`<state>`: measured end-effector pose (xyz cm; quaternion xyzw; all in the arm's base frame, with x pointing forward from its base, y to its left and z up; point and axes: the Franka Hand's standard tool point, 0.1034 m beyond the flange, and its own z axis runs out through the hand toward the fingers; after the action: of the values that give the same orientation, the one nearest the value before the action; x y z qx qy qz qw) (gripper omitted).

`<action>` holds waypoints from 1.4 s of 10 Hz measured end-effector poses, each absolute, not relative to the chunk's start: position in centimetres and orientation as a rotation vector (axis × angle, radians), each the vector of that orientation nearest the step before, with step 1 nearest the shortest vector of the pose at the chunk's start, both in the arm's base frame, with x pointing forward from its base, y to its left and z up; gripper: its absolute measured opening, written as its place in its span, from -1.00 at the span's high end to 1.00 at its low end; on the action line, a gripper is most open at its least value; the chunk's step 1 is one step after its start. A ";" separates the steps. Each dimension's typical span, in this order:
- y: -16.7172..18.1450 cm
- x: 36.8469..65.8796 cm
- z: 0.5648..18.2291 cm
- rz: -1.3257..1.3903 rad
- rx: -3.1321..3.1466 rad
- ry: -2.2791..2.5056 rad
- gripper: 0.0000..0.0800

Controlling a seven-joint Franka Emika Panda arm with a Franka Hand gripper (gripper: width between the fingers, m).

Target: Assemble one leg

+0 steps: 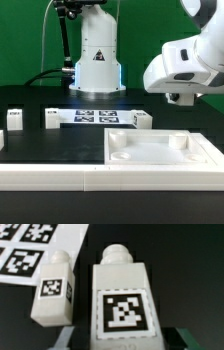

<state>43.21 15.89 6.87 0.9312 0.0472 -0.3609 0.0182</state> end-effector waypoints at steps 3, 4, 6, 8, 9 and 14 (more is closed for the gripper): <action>14.5 46.4 9.1 -0.888 3.013 0.217 0.27; 13.8 47.8 10.5 -0.819 3.043 0.218 0.27; 13.9 49.9 10.7 -0.581 3.117 0.213 0.27; 14.0 50.0 10.6 -0.349 3.162 0.211 0.27; 13.9 50.2 10.5 -0.218 3.180 0.210 0.27; 11.9 55.8 12.7 0.346 3.189 0.259 0.27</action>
Offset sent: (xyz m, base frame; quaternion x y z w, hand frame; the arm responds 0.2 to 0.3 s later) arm 0.0430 -0.0223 0.0471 0.0181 0.1533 -0.0313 0.9875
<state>55.77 11.90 12.67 0.9902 0.0804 0.1075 -0.0381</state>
